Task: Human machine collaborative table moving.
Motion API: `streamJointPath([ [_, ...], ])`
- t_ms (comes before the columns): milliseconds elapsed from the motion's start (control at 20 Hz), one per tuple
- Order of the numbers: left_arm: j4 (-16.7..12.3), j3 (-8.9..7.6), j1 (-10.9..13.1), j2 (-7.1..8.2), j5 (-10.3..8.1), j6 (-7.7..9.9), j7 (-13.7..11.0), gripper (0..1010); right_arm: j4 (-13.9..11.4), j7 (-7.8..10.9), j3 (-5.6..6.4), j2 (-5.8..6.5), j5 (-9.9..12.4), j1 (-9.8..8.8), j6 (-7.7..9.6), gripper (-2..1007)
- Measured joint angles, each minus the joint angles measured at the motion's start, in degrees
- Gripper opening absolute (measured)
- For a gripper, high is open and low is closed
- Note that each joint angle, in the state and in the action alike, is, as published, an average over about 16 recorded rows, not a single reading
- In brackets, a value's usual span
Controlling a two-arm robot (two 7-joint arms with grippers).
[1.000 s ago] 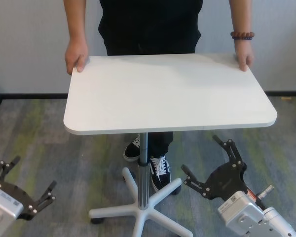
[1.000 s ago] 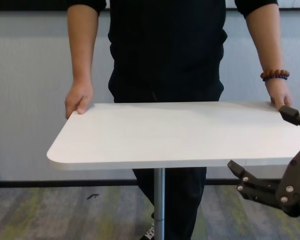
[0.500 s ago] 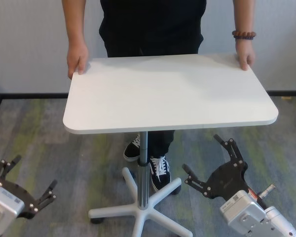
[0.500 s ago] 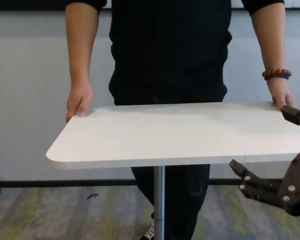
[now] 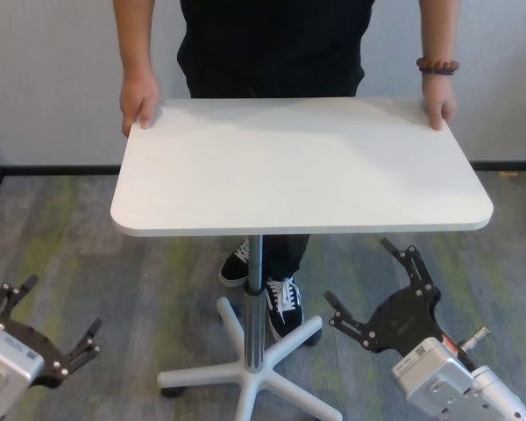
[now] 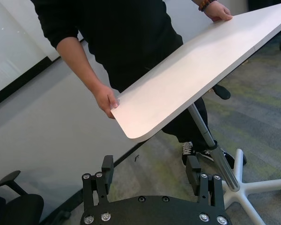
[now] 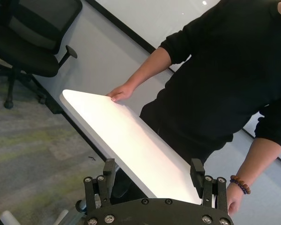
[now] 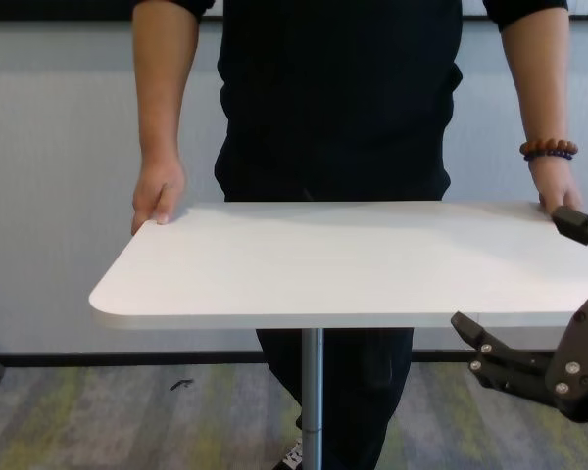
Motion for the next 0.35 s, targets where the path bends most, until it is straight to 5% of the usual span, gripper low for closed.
streamJointPath([
  [350, 0.02, 0.02, -0.05, -0.01, -0.02, 0.05, 0.0, 1001, 0.04, 0.0, 0.02, 0.02, 0.06, 0.02, -0.07, 1001],
])
